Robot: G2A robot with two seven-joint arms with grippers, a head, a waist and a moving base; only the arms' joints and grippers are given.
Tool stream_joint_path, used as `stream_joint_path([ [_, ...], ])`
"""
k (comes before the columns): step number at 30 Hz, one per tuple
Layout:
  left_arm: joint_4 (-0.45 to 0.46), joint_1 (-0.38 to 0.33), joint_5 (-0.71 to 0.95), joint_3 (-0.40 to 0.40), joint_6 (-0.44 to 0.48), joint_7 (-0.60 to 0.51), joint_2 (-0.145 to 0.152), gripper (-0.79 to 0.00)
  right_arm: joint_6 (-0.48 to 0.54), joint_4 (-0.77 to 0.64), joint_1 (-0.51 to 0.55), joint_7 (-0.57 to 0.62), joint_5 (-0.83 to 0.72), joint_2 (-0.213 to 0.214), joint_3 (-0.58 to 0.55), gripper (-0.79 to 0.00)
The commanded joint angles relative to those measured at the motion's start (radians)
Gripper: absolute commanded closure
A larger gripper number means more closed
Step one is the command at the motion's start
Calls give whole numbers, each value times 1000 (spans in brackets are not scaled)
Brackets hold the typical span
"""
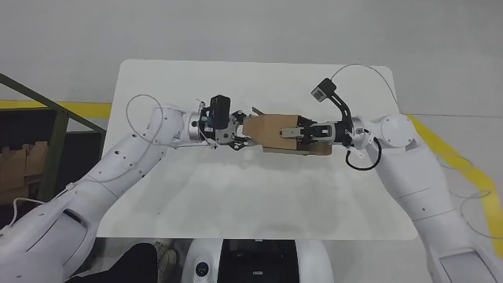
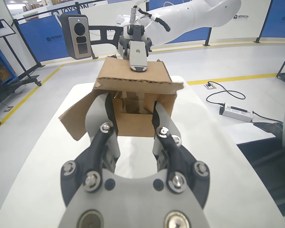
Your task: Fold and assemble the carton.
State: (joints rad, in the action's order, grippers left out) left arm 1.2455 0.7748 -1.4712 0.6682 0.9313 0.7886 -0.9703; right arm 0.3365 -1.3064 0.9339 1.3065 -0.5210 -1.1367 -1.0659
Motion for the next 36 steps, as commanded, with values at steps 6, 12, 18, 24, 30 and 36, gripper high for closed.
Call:
stream_joint_path([
  [6, -16, 23, 27, 54, 1, 16, 11, -785, 4, 5, 5, 5, -12, 2, -6, 0],
  [12, -22, 41, 65, 101, 18, 11, 20, -785, 7, 6, 8, 13, -19, 3, -10, 0],
  [18, -26, 36, 86, 119, 74, -21, 19, -785, 2, 6, 10, 37, -28, 5, -10, 0],
  [24, -22, 7, 83, 38, 81, 16, 23, -785, 0, 11, 4, 77, -44, 6, -6, 0],
  [30, -14, -44, 131, -64, 81, 19, 41, -785, -2, 19, -4, 102, -45, 7, -3, 0],
  [36, 38, -91, 193, -175, 81, 19, 76, -785, 3, 27, -6, 103, -53, 8, -7, 0],
])
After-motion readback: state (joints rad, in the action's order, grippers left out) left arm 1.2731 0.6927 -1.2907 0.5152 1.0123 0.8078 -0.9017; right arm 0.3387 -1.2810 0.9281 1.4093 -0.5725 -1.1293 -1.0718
